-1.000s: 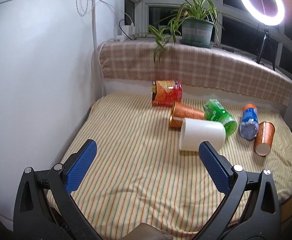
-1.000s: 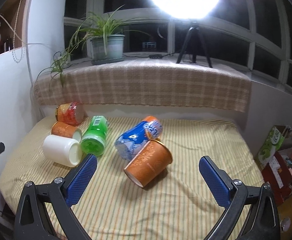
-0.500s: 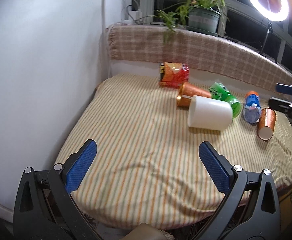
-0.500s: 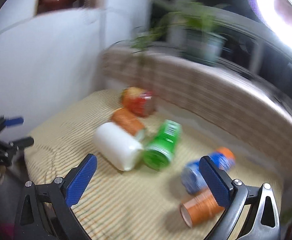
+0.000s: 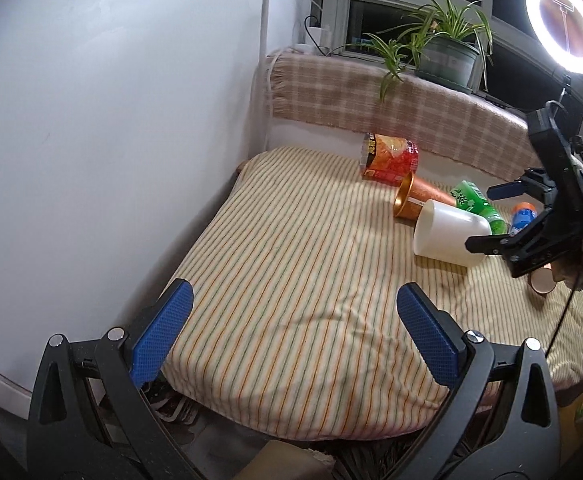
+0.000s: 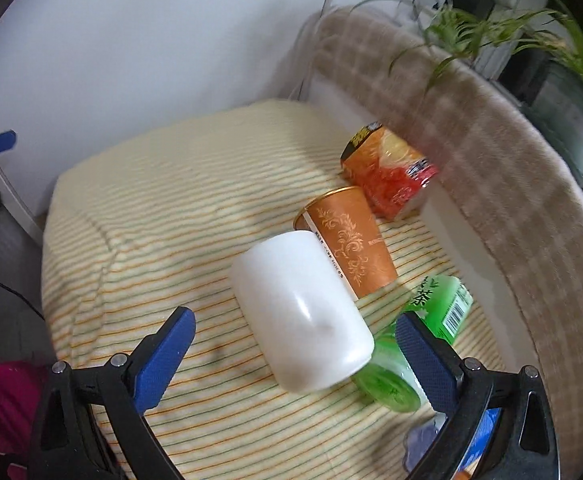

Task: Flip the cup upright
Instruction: 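Move the right gripper to the white cup lying on its side and close on it, then lift the white cup with the right gripper and rotate it base-down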

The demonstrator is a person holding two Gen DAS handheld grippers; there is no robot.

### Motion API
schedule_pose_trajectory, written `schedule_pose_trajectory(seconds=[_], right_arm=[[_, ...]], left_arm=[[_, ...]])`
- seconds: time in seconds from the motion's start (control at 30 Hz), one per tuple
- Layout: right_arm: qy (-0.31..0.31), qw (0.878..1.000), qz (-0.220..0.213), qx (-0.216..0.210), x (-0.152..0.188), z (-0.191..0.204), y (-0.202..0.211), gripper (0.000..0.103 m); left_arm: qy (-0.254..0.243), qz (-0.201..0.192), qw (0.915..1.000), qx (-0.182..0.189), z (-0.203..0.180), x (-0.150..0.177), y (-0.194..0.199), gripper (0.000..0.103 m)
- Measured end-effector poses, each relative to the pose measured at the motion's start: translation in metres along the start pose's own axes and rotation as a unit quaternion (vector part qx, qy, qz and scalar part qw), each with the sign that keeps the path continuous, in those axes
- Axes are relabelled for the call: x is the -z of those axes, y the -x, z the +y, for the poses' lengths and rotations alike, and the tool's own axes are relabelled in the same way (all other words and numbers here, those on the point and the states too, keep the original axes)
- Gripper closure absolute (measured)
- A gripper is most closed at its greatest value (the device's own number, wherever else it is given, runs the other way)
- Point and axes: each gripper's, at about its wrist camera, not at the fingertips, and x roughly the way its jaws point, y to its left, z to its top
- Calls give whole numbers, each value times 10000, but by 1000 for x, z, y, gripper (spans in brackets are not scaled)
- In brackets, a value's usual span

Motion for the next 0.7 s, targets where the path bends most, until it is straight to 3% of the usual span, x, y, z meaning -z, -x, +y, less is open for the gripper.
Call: schedule_pose_trajectory(seconds=[0.53,0.7], right_arm=[[870,9924,829,266,-10,14,-52,7],[1035,9887,982,457,-11,17,-64,17]], left_arm=[[190,75,9998,-63,11,4,-3,0],[280,97,9995,-93,17,5,-5,0]])
